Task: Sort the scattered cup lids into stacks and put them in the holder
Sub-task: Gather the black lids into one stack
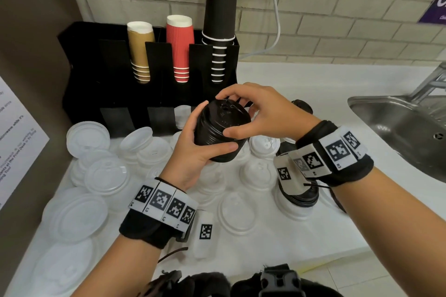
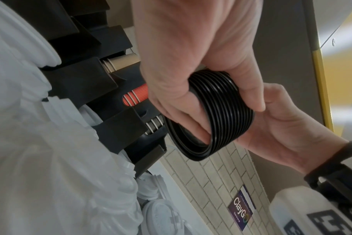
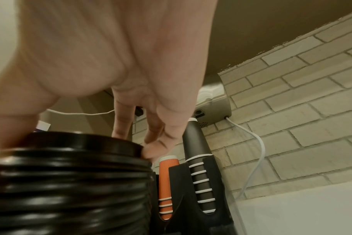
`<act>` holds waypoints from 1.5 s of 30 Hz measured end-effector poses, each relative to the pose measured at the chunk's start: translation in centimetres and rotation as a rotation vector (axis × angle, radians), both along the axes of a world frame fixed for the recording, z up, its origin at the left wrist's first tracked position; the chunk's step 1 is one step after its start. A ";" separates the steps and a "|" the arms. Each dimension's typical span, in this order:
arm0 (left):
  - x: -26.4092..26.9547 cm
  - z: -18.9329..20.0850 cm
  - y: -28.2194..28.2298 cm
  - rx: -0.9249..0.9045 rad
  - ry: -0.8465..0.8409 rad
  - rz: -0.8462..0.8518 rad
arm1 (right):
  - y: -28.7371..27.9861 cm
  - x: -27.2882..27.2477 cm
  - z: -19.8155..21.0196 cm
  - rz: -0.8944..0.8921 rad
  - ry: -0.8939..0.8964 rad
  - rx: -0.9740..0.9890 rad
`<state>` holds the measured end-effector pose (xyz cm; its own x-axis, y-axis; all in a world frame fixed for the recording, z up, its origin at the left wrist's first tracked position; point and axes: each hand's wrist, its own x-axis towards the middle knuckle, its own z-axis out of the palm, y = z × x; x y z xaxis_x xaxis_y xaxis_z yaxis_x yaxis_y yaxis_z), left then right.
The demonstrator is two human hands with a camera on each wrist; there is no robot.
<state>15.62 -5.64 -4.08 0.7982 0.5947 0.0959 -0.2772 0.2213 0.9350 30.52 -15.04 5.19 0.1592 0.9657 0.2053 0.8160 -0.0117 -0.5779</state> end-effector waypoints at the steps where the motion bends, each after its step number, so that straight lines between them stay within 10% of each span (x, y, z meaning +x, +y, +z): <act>1: 0.1 0.1 -0.1 -0.008 -0.003 -0.008 | -0.1 0.0 0.1 0.009 -0.007 -0.012; 6: 0.4 0.2 -0.2 -0.072 -0.043 0.024 | -2.2 2.5 0.6 -0.128 0.148 -0.056; 12: 0.4 0.4 0.1 -0.085 -0.068 0.048 | -5.9 5.7 -3.8 -0.161 -0.310 -1.023; 19: 1.0 0.3 -0.6 -0.087 -0.043 0.001 | -6.8 5.5 -7.0 -0.135 -0.421 -1.124; 26: 1.2 0.1 -0.8 -0.092 -0.025 0.001 | -6.9 5.6 -6.4 -0.111 -0.348 -0.980; 35: 1.1 -0.2 -0.8 -0.107 0.020 0.011 | -4.8 3.3 -0.6 -0.098 0.480 -0.115; 45: -0.2 0.5 -0.2 -0.060 0.022 0.008 | -1.5 1.3 -1.1 -0.059 0.264 0.044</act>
